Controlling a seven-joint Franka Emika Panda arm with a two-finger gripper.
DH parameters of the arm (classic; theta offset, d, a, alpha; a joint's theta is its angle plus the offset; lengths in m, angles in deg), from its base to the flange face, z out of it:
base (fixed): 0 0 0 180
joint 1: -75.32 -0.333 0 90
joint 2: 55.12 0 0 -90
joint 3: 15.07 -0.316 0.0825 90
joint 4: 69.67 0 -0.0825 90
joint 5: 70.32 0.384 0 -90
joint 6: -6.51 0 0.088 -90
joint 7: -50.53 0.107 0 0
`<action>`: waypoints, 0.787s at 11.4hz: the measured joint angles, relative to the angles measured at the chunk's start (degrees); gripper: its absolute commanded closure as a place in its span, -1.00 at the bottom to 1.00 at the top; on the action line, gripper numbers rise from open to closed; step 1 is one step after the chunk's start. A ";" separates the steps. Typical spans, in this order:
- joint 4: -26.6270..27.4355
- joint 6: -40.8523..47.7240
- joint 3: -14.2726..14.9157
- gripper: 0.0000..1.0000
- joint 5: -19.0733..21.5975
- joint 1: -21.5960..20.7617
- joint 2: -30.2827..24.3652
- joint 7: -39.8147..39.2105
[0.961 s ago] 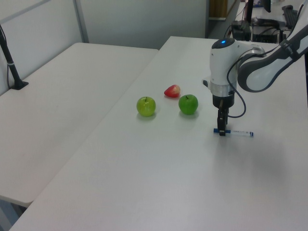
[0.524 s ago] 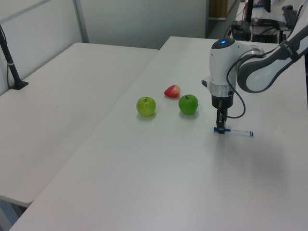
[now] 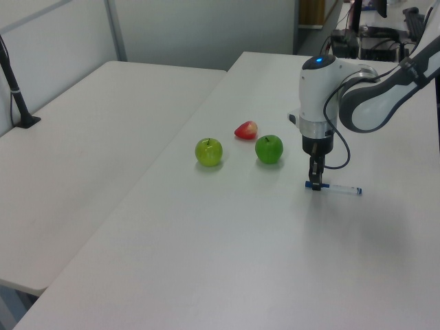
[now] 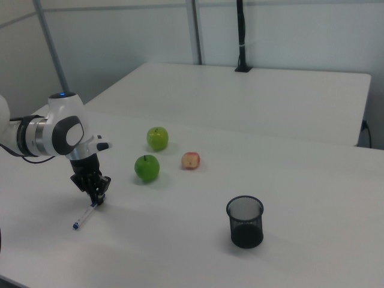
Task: Place marker
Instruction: 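Lower the gripper and close it around the marker's middle, then lift the grasped marker up off the table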
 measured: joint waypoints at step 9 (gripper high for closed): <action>-20.10 25.21 0.32 0.85 0.01 1.86 -3.06 2.84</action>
